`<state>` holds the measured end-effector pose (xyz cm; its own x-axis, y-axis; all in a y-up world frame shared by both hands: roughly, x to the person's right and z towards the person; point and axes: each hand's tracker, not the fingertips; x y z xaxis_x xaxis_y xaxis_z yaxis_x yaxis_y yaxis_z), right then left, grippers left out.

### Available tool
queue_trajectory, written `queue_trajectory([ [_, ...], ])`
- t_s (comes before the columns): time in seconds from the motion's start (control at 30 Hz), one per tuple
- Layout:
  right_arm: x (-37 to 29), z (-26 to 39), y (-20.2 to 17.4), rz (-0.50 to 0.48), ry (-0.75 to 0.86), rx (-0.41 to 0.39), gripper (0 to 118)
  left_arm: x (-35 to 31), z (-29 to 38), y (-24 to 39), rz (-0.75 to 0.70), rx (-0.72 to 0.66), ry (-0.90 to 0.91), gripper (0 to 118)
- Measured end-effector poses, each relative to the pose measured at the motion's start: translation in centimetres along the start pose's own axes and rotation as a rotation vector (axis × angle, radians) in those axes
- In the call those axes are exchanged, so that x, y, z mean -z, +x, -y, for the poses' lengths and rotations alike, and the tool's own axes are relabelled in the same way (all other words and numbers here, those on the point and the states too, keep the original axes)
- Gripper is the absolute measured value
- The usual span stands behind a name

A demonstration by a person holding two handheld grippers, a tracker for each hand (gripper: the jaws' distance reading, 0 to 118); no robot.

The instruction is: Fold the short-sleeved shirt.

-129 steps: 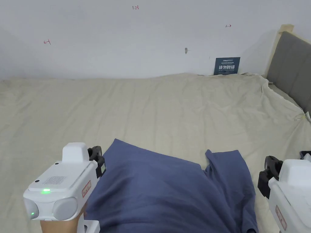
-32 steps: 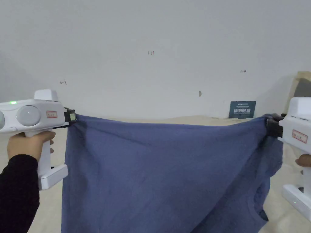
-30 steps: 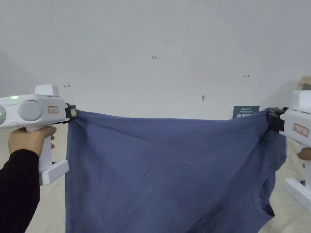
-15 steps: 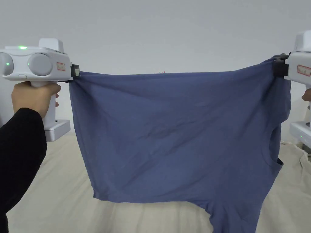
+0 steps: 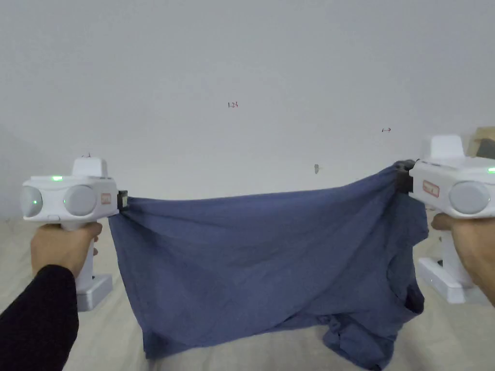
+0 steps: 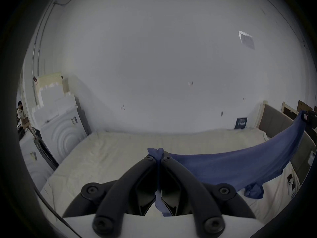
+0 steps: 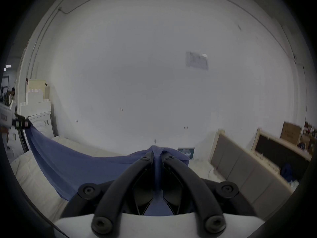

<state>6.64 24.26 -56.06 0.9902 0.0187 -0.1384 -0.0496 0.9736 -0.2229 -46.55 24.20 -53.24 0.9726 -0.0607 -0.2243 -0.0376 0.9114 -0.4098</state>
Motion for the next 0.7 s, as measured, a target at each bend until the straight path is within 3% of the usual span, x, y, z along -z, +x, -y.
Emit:
queue_trajectory([
  [0.07, 0.2, 3.0, 0.5, -0.029, -0.056, 0.082, 4, 0.3, 3.3, 0.8, 0.012, -0.012, -0.048, 0],
  [0.33, -4.3, 14.9, 1.6, -0.076, -0.189, 0.076, 4, -0.5, 17.0, -0.1, 0.061, -0.086, -0.204, 0],
  [0.43, -7.8, 19.4, 1.5, -0.103, -0.258, 0.129, 4, -2.3, 22.3, -0.9, 0.056, -0.098, -0.263, 0],
  [0.7, -17.7, 29.3, 0.9, -0.139, -0.379, 0.175, 4, -9.9, 34.4, -2.7, 0.059, -0.119, -0.417, 0],
])
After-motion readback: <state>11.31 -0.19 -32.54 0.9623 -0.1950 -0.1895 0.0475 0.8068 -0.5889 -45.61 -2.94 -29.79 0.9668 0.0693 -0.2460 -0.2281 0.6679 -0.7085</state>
